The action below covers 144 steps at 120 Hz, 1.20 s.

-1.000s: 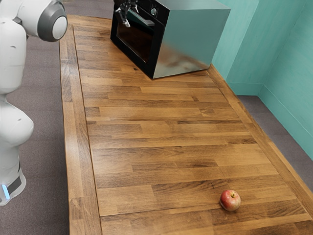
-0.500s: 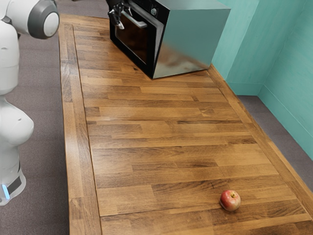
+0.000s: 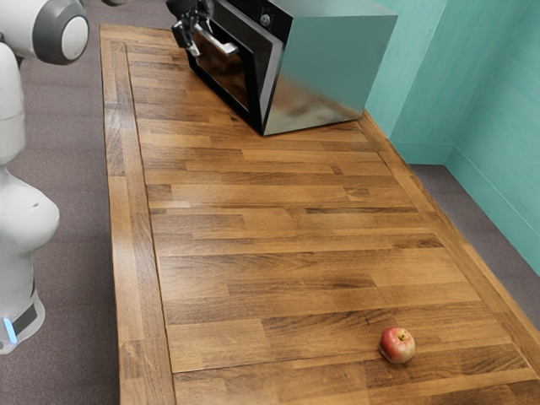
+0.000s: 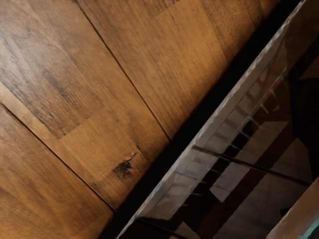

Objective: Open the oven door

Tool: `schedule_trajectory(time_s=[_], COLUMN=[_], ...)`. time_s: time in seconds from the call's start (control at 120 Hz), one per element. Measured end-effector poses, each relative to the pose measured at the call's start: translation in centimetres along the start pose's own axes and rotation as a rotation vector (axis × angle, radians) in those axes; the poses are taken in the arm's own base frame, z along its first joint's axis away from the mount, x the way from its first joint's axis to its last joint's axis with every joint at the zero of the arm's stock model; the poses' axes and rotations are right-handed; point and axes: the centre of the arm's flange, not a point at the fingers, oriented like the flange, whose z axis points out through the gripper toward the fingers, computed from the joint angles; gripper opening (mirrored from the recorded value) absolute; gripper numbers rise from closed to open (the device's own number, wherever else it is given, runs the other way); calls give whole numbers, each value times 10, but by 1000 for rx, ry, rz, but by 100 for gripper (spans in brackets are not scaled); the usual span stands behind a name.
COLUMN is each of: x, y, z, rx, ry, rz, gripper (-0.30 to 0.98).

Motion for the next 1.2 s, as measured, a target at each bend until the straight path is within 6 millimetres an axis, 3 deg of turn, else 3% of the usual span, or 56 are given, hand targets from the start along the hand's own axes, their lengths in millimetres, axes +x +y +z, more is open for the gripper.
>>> schedule_trajectory(time_s=[0.317, 0.408, 0.458, 0.567, 0.6, 0.625, 0.65, 0.683, 0.725, 0.767, 0.808, 0.842, 0.875, 0.908, 0.95, 1.008, 1.092, 1.2], x=[32, 49, 72, 165, 181, 180, 161, 110, 8, -100, -215, -294, -353, -392, -425, -441, -444, -431], y=[-23, -39, -56, -117, -134, -140, -135, -118, -95, -92, -110, -136, -170, -202, -234, -261, -287, -300], z=[-14, -21, -37, -100, -116, -124, -126, -124, -119, -115, -115, -113, -107, -102, -100, -96, -80, -58], rx=[8, 15, 8, -52, -66, -73, -71, -63, -47, -28, -4, 29, 81, 139, 205, 280, 373, 450], ry=[10, 11, 14, 33, 33, 30, 23, 12, -8, -50, -92, -124, -145, -148, -125, -66, 24, 130], rz=[-62, -96, -140, -325, -359, -357, -317, -214, -14, 181, 383, 518, 617, 675, 720, 722, 683, 588], gripper=[69, 69, 69, 69, 69, 69, 68, 68, 68, 68, 68, 68, 68, 68, 69, 69, 69, 69])
